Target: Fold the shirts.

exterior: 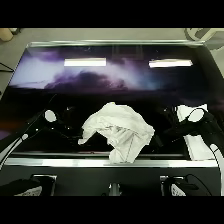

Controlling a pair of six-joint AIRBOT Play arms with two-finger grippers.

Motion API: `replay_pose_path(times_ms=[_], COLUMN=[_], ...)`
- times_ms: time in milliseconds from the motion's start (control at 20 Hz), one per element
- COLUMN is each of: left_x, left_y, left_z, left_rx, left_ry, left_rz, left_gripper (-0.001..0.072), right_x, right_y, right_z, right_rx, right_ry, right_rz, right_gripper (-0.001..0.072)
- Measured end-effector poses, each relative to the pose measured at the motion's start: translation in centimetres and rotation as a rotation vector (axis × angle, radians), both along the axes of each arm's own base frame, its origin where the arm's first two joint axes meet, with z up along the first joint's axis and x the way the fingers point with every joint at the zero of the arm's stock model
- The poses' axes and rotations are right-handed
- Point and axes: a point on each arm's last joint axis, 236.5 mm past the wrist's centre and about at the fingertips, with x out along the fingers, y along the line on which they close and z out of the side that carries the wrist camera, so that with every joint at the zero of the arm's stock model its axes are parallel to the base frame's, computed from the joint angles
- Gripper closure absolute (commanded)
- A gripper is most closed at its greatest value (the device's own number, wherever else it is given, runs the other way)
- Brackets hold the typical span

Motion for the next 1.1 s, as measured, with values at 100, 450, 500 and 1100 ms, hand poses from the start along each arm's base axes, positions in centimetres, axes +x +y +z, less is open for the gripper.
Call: replay_pose_path(times_ms=[100,450,500,1100], left_x=[0.2,1.0,1.2,1.8], left_y=[-0.2,-0.7,-0.7,-1.1], left_z=[0.1,2.5,3.0,5.8], left_rx=[-0.002,-0.032,-0.037,-0.070], left_ry=[-0.011,-0.099,-0.115,-0.205], left_rz=[0.000,0.005,0.006,0.012], left_gripper=[0.0669,0.0669,0.0669,0.0669], right_x=[-0.8,0.3,0.7,0.7], right_y=[0.7,2.5,2.6,6.5], right_z=[-1.2,-4.7,-4.9,-7.7], right_rx=[0.028,0.103,0.109,0.057], right_ry=[0.032,0.038,0.030,0.011], right_rz=[-0.023,-0.142,-0.160,-0.081], right_gripper=[0.0024,0.0038,0.0038,0.0692])
